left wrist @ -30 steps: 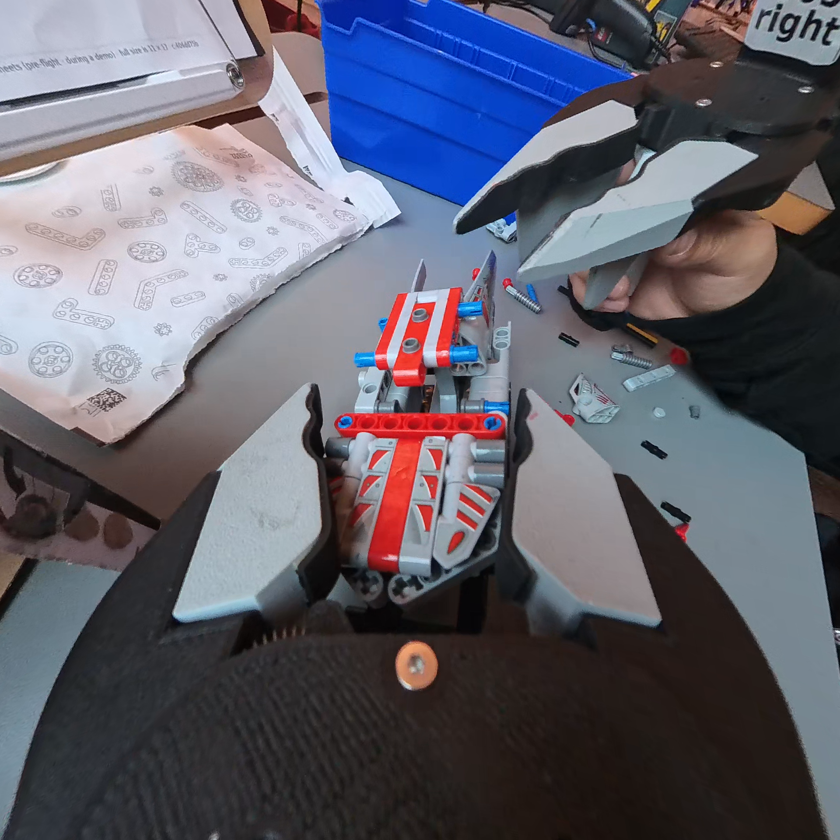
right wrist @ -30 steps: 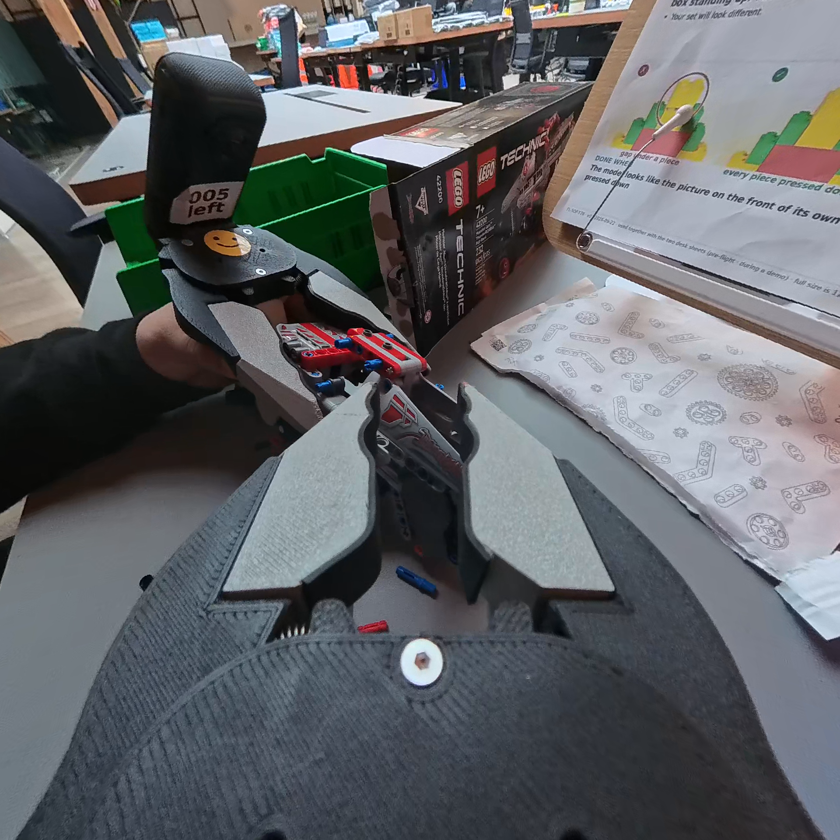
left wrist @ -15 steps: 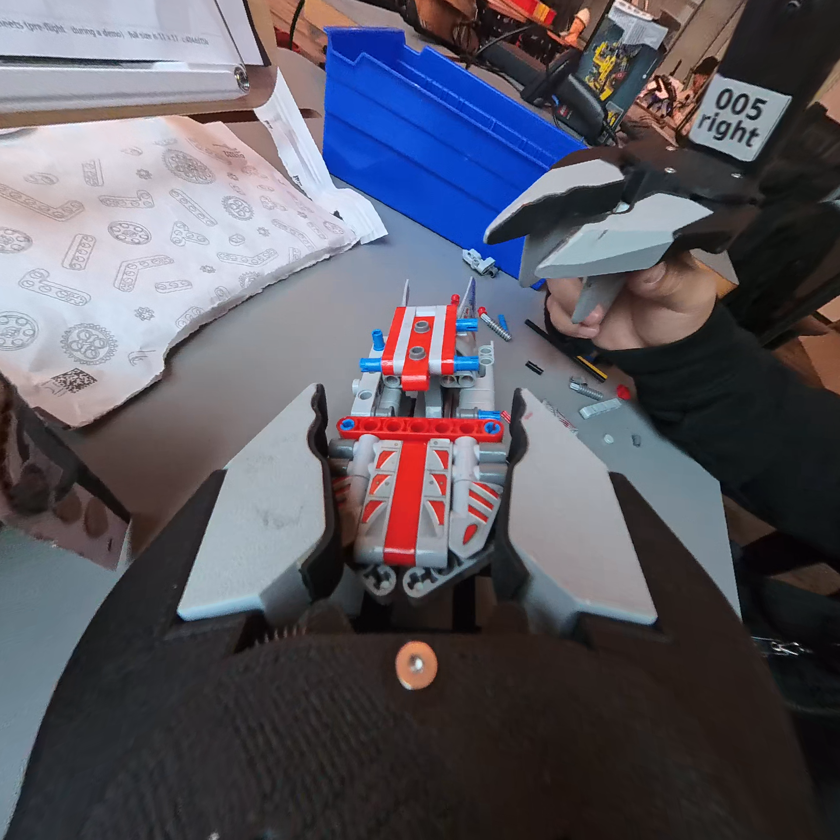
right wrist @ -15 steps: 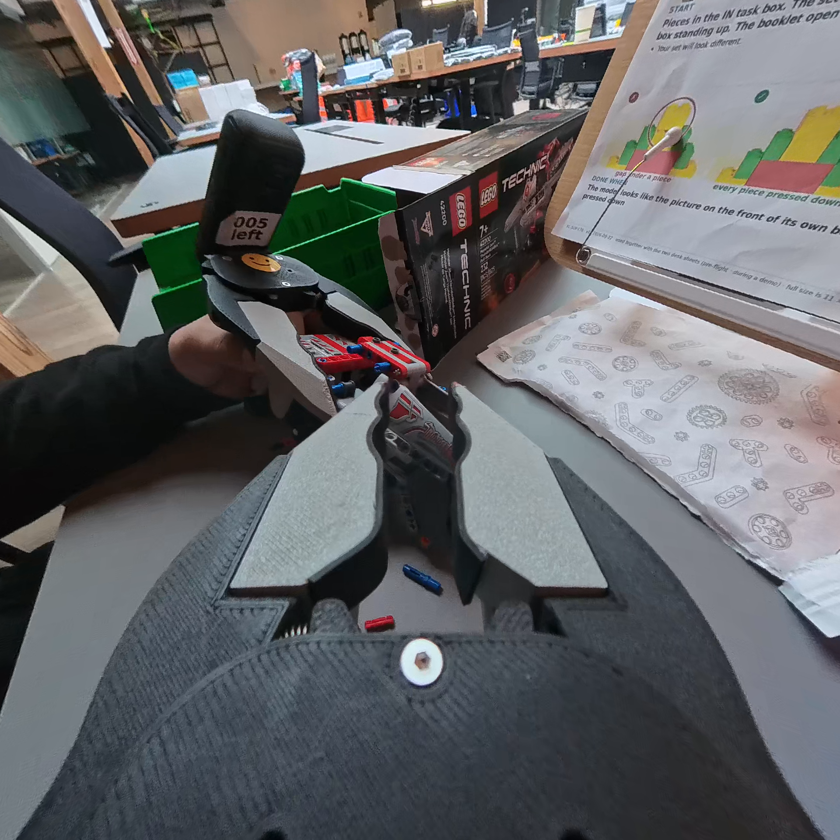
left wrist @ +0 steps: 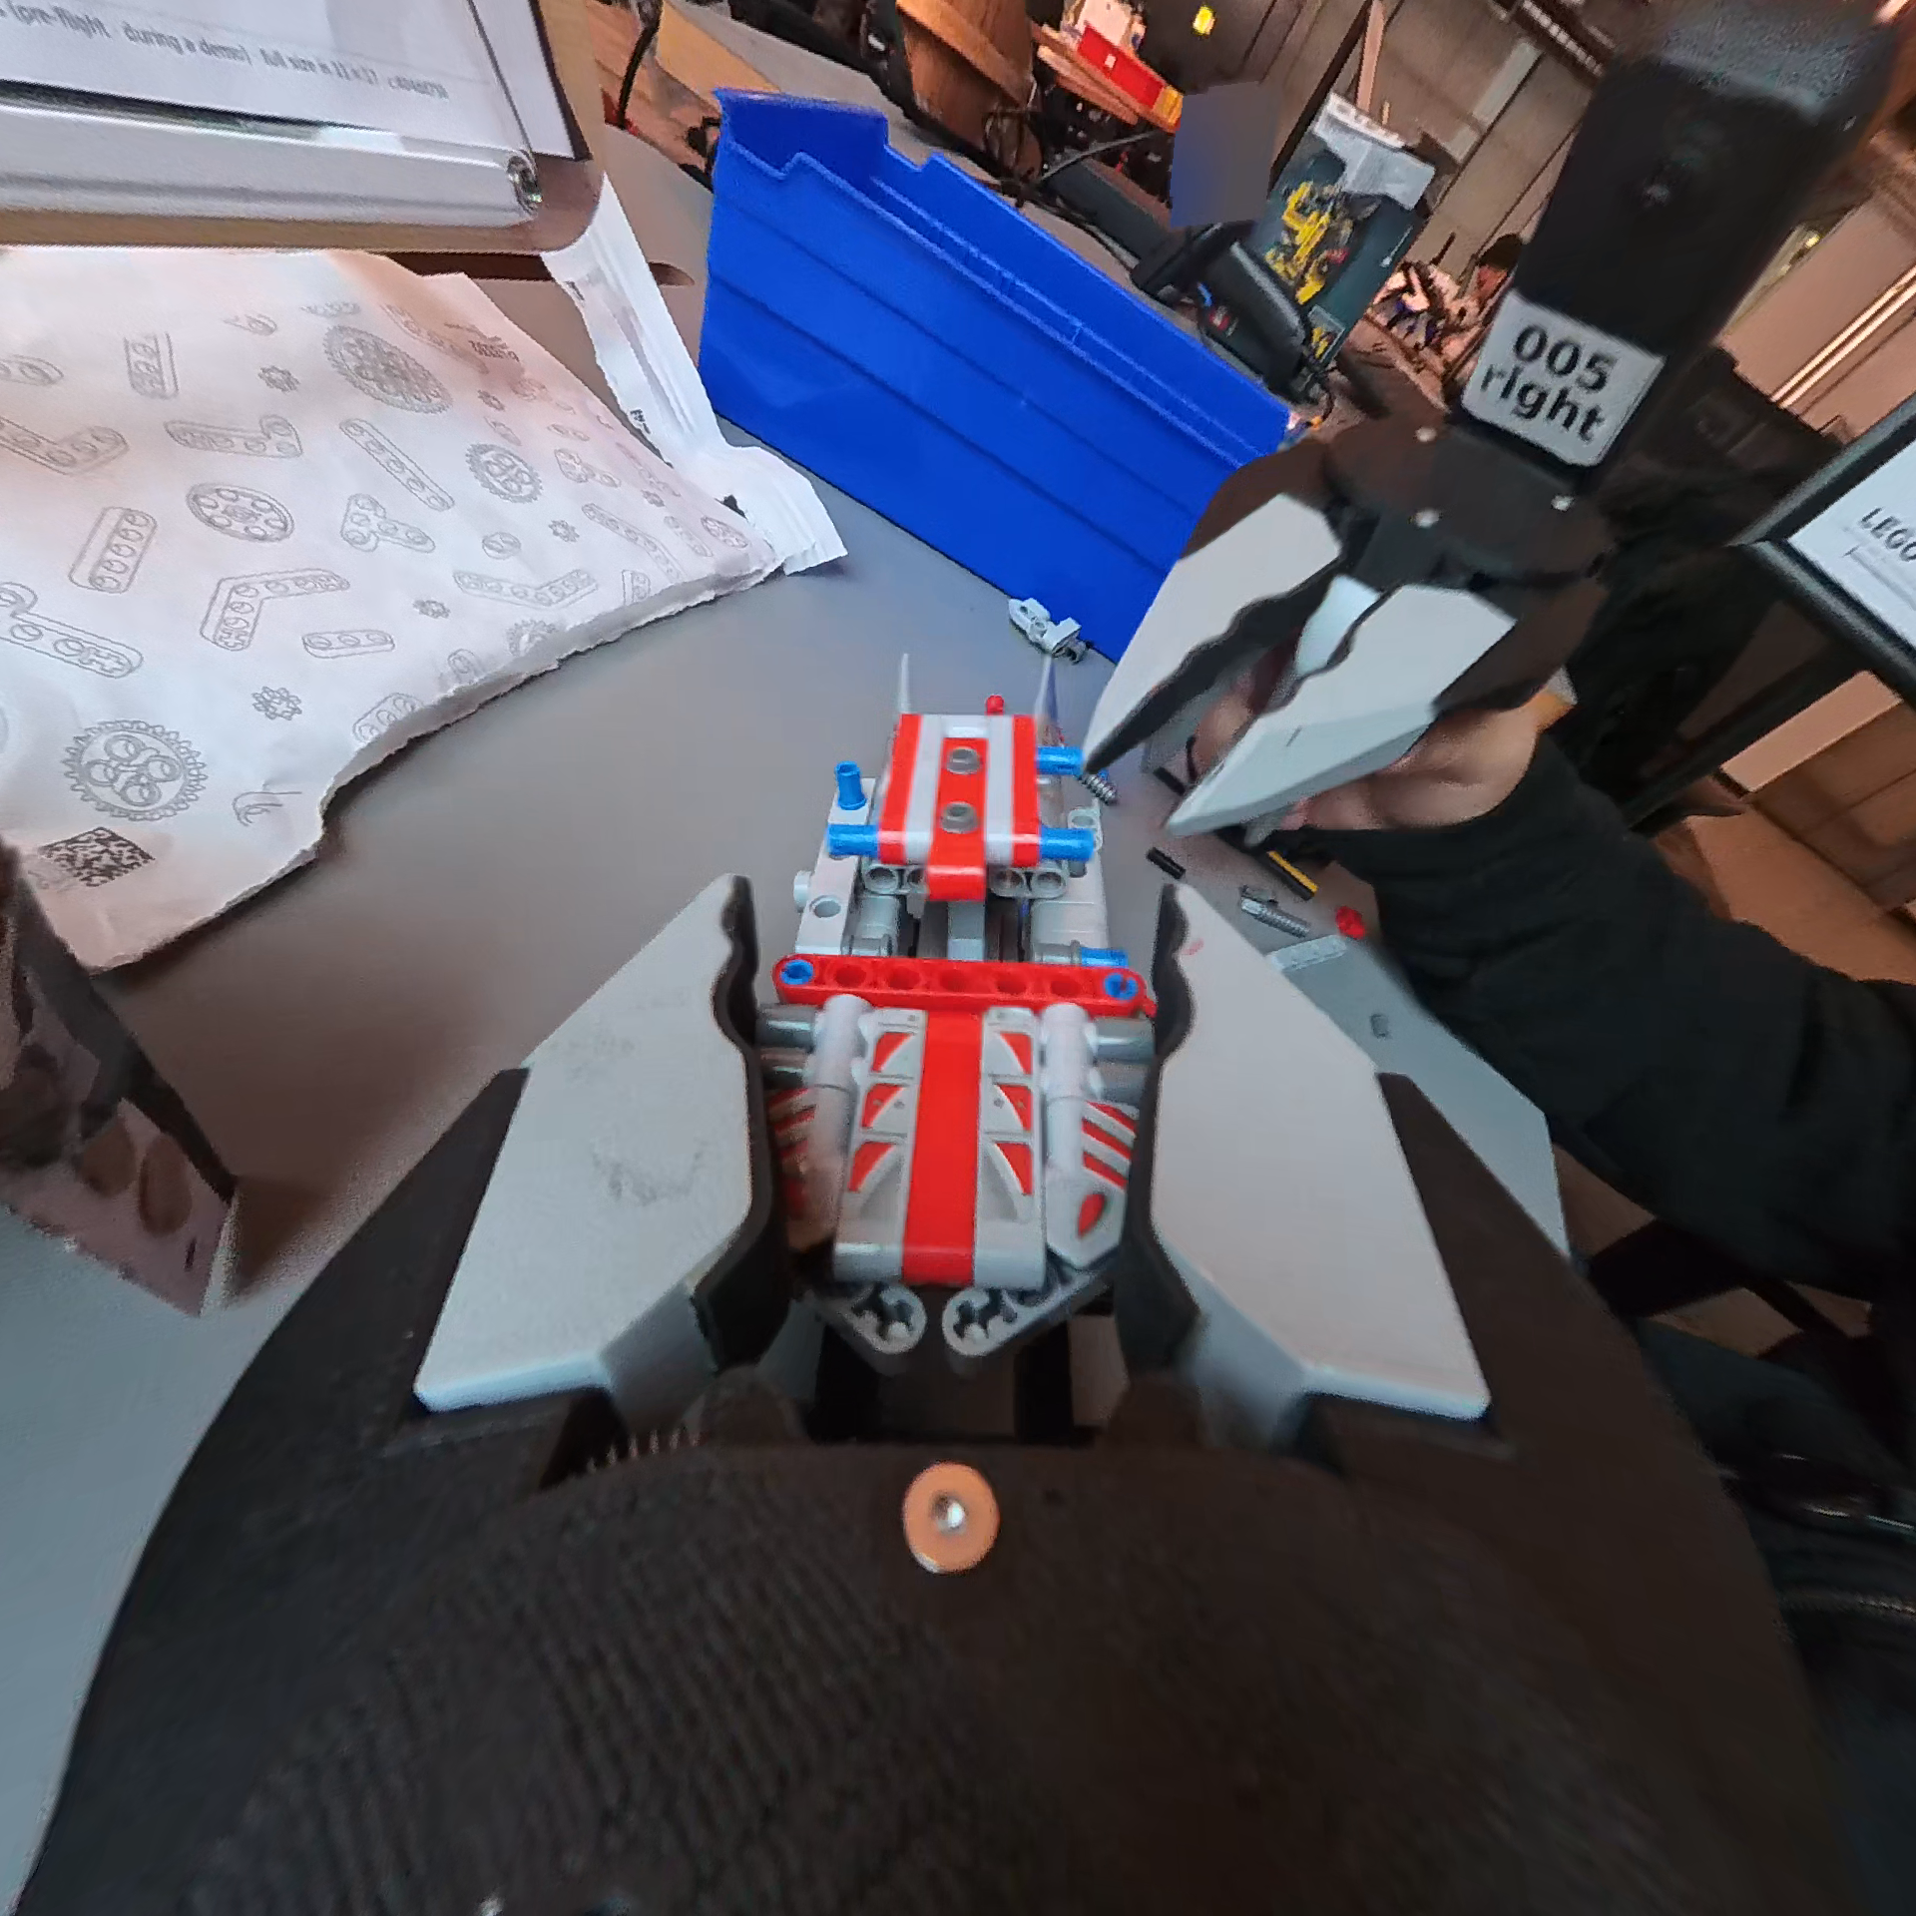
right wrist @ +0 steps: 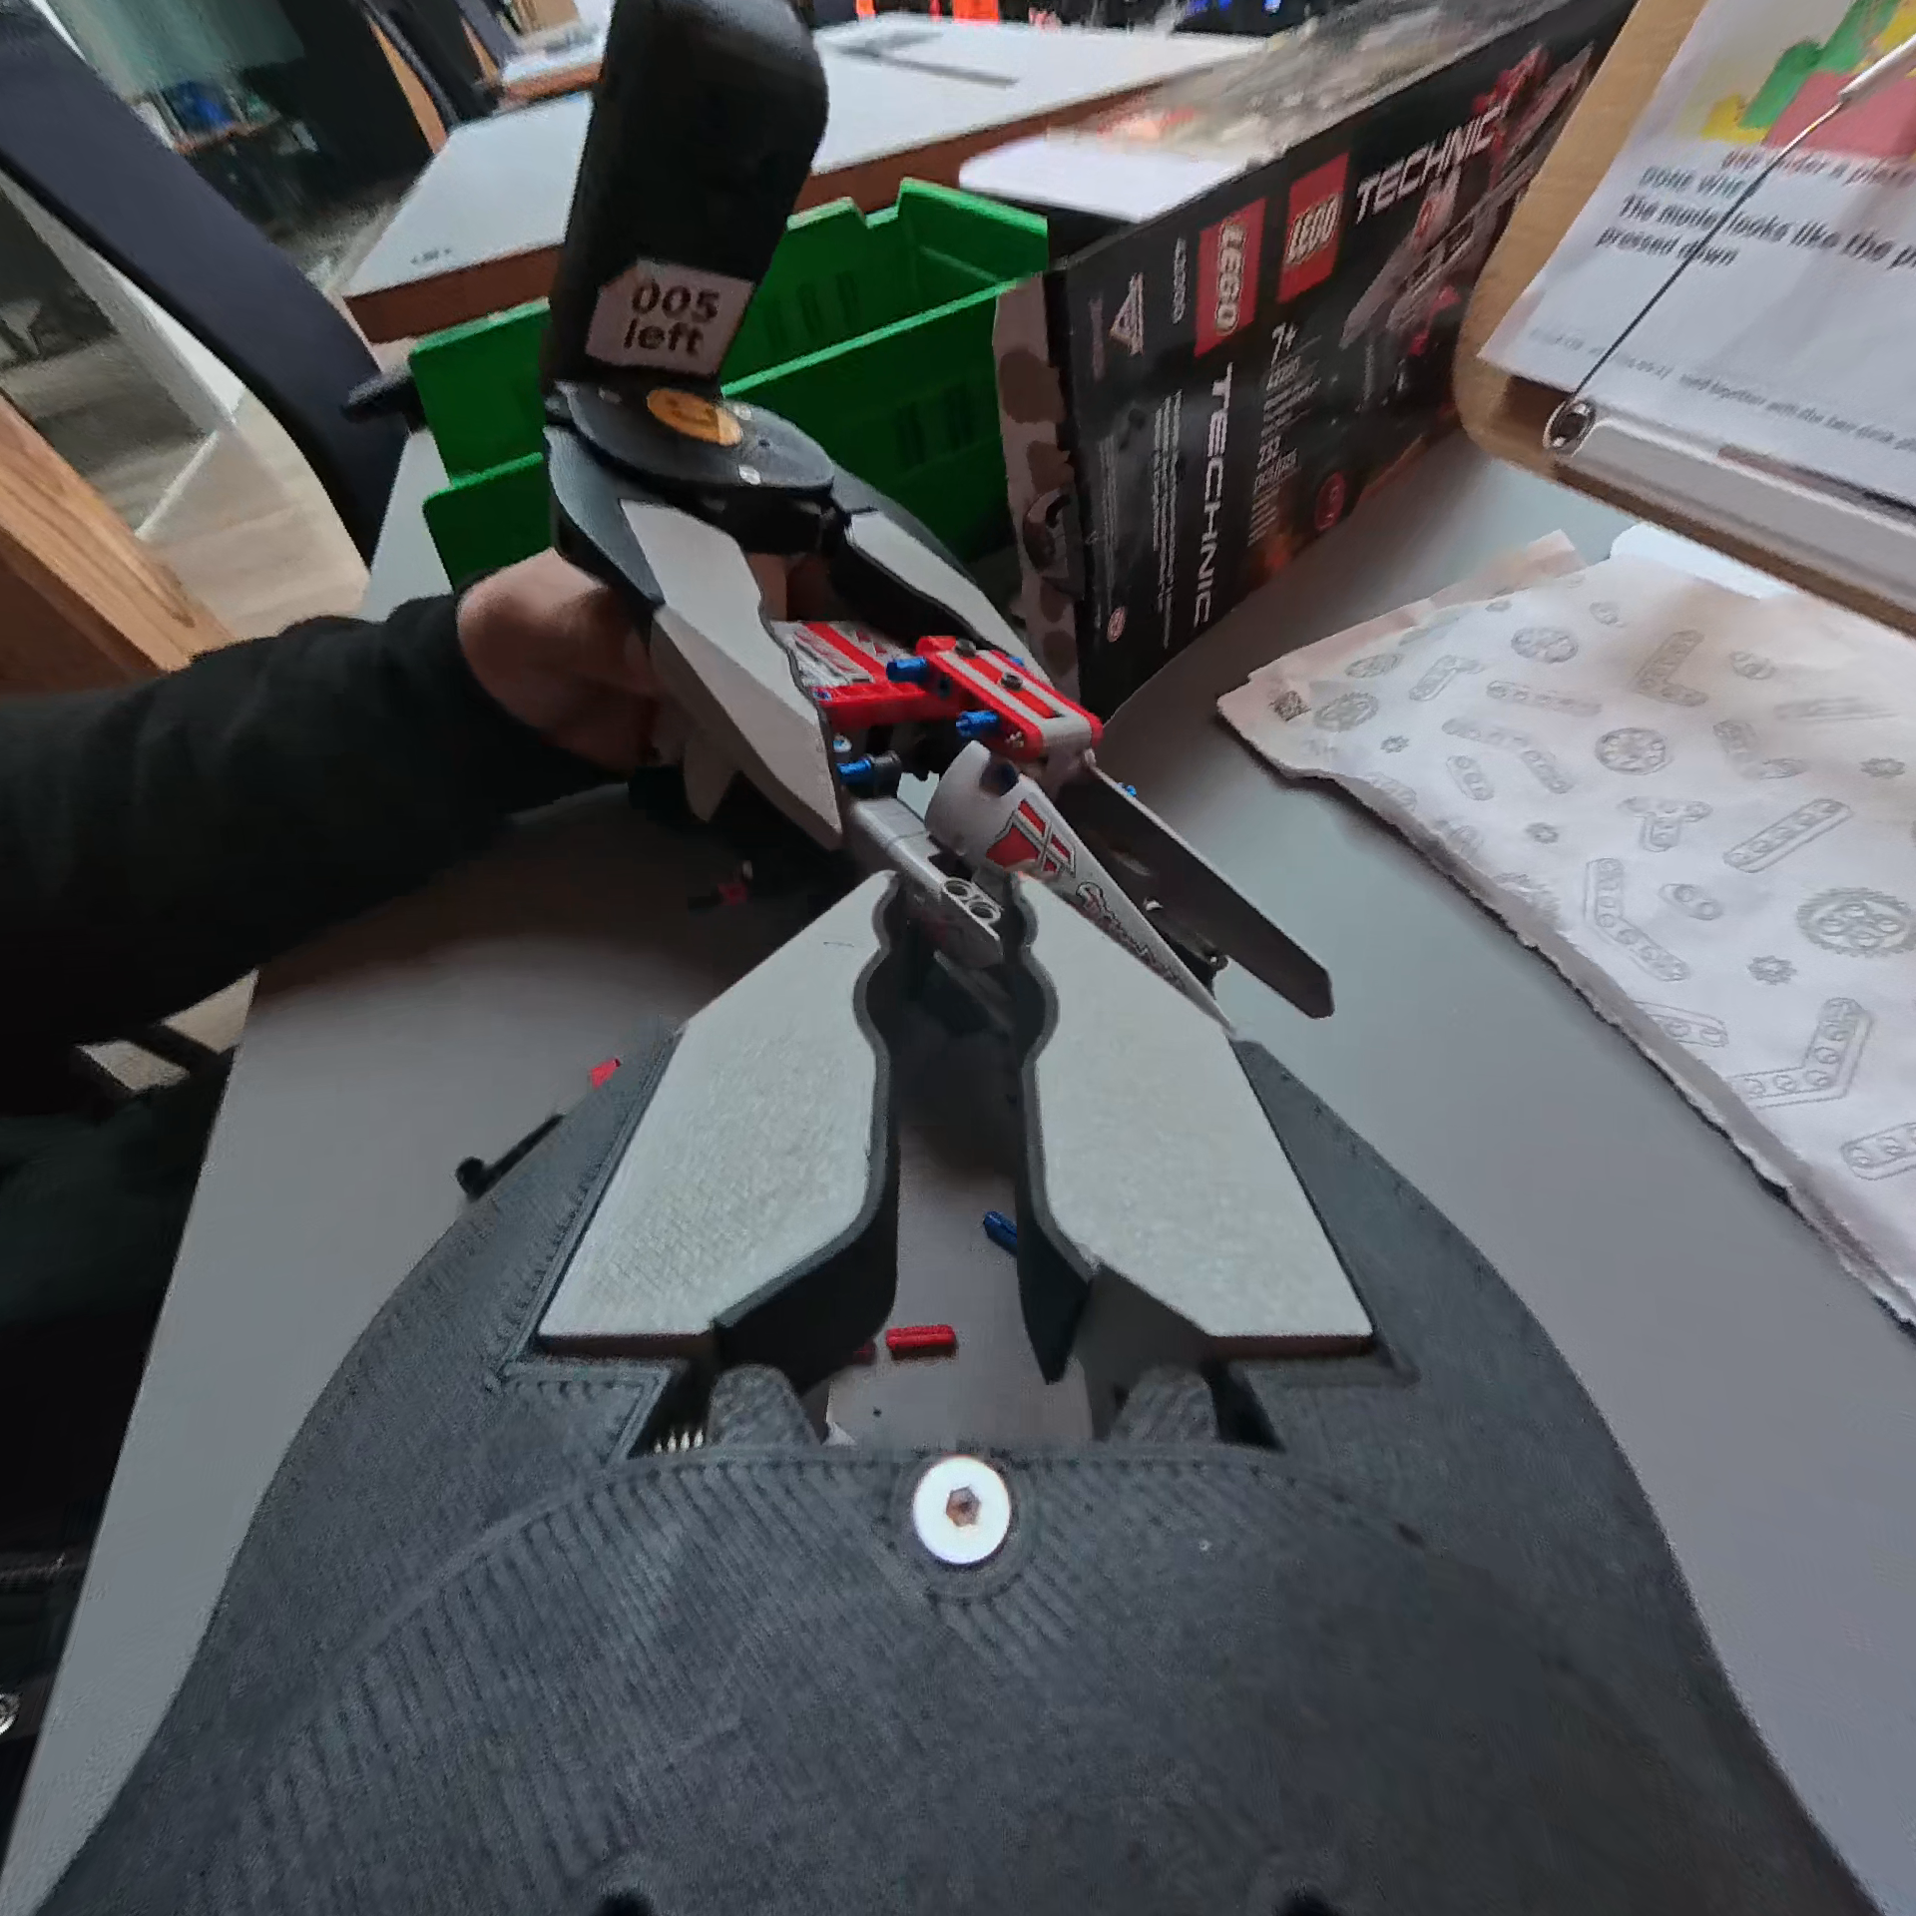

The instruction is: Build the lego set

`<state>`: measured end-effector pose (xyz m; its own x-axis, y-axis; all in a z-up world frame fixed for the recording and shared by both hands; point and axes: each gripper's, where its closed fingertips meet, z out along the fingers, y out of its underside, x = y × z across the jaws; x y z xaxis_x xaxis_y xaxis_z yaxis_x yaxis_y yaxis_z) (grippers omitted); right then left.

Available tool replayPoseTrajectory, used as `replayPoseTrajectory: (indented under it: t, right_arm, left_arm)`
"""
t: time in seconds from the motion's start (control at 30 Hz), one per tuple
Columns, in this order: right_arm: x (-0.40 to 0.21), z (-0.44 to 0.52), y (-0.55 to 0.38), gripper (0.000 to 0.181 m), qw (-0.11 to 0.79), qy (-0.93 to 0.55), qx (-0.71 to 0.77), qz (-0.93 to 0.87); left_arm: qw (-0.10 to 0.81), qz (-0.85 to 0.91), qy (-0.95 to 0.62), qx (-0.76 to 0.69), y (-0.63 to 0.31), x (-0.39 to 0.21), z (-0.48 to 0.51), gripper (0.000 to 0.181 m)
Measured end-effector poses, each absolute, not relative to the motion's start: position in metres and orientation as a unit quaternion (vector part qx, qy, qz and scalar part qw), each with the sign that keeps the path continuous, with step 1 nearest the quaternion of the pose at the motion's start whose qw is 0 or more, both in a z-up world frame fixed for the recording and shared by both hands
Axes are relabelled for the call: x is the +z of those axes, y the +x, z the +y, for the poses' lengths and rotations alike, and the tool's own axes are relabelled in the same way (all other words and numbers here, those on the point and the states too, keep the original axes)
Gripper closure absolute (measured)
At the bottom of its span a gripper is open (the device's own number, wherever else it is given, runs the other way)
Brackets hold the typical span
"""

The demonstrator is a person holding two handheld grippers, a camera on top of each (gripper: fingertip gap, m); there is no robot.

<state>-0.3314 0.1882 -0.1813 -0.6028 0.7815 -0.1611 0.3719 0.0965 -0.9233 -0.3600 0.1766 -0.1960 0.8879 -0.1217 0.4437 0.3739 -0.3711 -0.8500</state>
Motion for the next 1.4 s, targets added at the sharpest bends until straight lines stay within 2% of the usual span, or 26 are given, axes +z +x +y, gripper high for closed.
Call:
replayPoseTrajectory:
  t: [0.17,0.6,0.8,1.0,1.07,1.17,1.27,1.3,1.4]
  right_arm:
    - [-0.196,0.174,-0.325,0.181,0.170,-0.379,0.508,-0.754]
    - [-0.200,0.165,-0.319,0.175,0.172,-0.353,0.491,-0.778]
    - [-0.198,0.169,-0.315,0.179,0.182,-0.343,0.483,-0.785]
    - [-0.206,0.180,-0.313,0.177,0.166,-0.364,0.471,-0.786]
    - [-0.213,0.183,-0.312,0.177,0.164,-0.368,0.452,-0.796]
    - [-0.221,0.184,-0.314,0.173,0.167,-0.371,0.436,-0.803]
    - [-0.219,0.179,-0.317,0.166,0.176,-0.367,0.444,-0.798]
    - [-0.218,0.180,-0.319,0.164,0.185,-0.368,0.445,-0.796]
    - [-0.218,0.183,-0.323,0.168,0.202,-0.366,0.443,-0.793]
  left_arm:
    - [0.575,-0.072,-0.777,-0.246,-0.356,-0.184,0.175,0.116]
    - [0.582,-0.057,-0.784,-0.207,-0.359,-0.179,0.171,0.119]
    - [0.563,-0.025,-0.823,-0.077,-0.374,-0.163,0.151,0.109]
    - [0.471,0.004,-0.880,-0.053,-0.358,-0.187,0.146,0.094]
    - [0.436,0.013,-0.899,-0.048,-0.351,-0.200,0.150,0.082]
    - [0.364,0.030,-0.930,0.033,-0.362,-0.231,0.146,0.070]
    - [0.330,0.042,-0.941,0.069,-0.367,-0.249,0.146,0.081]
    - [0.348,0.044,-0.934,0.065,-0.365,-0.246,0.150,0.099]
    - [0.360,0.046,-0.930,0.061,-0.365,-0.244,0.152,0.101]
